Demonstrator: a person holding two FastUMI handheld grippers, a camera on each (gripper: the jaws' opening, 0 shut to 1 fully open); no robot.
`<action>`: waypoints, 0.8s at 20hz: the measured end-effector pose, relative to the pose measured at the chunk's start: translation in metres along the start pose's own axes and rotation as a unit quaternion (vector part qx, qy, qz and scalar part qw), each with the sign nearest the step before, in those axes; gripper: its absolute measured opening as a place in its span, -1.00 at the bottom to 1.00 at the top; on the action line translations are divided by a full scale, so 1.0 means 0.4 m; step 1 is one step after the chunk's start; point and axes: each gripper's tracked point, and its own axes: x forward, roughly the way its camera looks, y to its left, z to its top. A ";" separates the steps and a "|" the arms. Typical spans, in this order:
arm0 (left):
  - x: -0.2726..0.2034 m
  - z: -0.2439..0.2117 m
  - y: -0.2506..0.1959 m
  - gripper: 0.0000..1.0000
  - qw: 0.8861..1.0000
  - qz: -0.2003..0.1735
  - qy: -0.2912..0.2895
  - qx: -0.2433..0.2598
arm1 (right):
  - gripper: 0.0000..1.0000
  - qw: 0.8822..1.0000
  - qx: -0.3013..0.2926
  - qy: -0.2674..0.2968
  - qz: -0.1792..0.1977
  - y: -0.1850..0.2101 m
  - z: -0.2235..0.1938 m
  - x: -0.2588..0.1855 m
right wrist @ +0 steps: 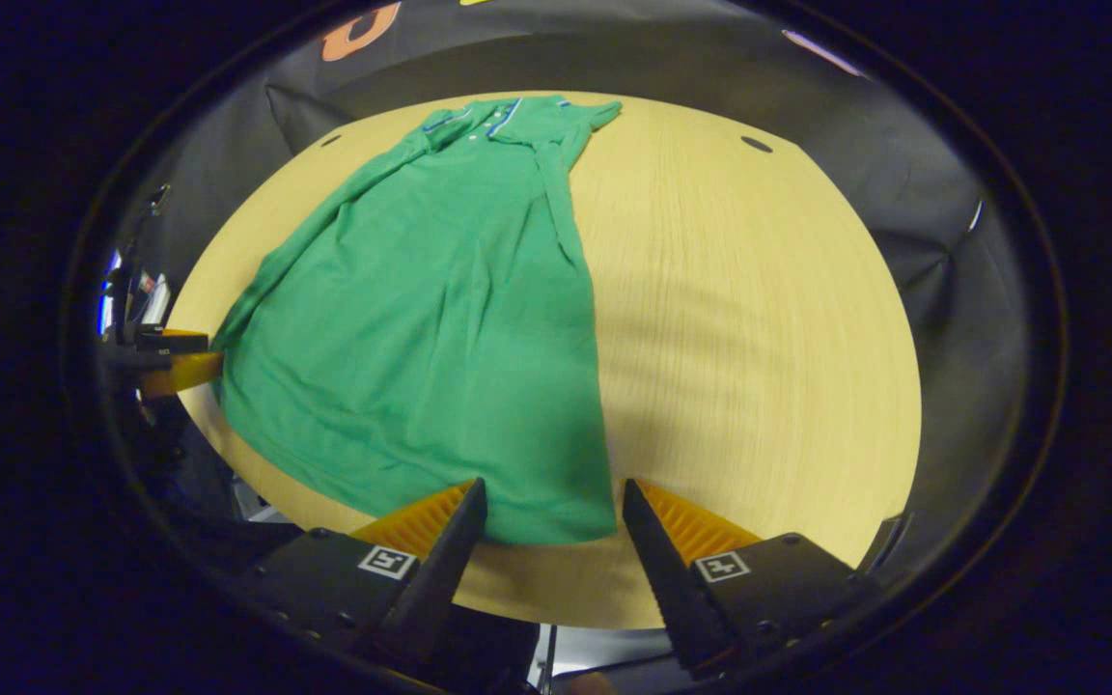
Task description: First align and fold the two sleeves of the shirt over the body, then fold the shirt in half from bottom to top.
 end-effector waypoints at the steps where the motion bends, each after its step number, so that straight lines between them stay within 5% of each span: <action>1: -0.001 0.000 -0.021 0.97 1.000 -0.002 0.007 0.001 | 0.47 1.000 0.006 0.005 0.003 0.003 -0.006 -0.004; 2: -0.042 -0.031 -0.077 0.80 1.000 -0.007 0.011 0.005 | 0.12 1.000 0.012 0.005 0.009 0.009 -0.008 -0.002; 3: -0.047 -0.042 -0.092 0.19 1.000 -0.013 0.016 0.009 | -0.23 1.000 0.018 0.003 0.017 0.015 -0.005 -0.004; 4: -0.036 -0.032 -0.092 -0.05 1.000 -0.024 0.016 0.009 | -0.52 0.999 0.023 0.003 0.030 0.027 -0.003 -0.005; 5: -0.030 -0.035 -0.099 -0.63 0.999 -0.033 0.019 0.002 | -0.89 0.999 0.025 0.001 0.030 0.026 -0.002 -0.001; 6: -0.028 -0.035 -0.108 -0.83 0.998 -0.052 0.028 -0.004 | -0.89 0.999 0.025 0.001 0.032 0.025 -0.003 0.003; 8: -0.046 -0.048 -0.146 -0.87 0.994 -0.093 0.040 -0.030 | -1.00 0.999 0.027 -0.005 0.030 0.014 0.007 -0.010; 16: -0.163 0.081 -0.150 -0.88 0.988 -0.147 -0.005 -0.051 | -1.00 0.994 0.066 -0.072 0.048 -0.018 0.122 -0.136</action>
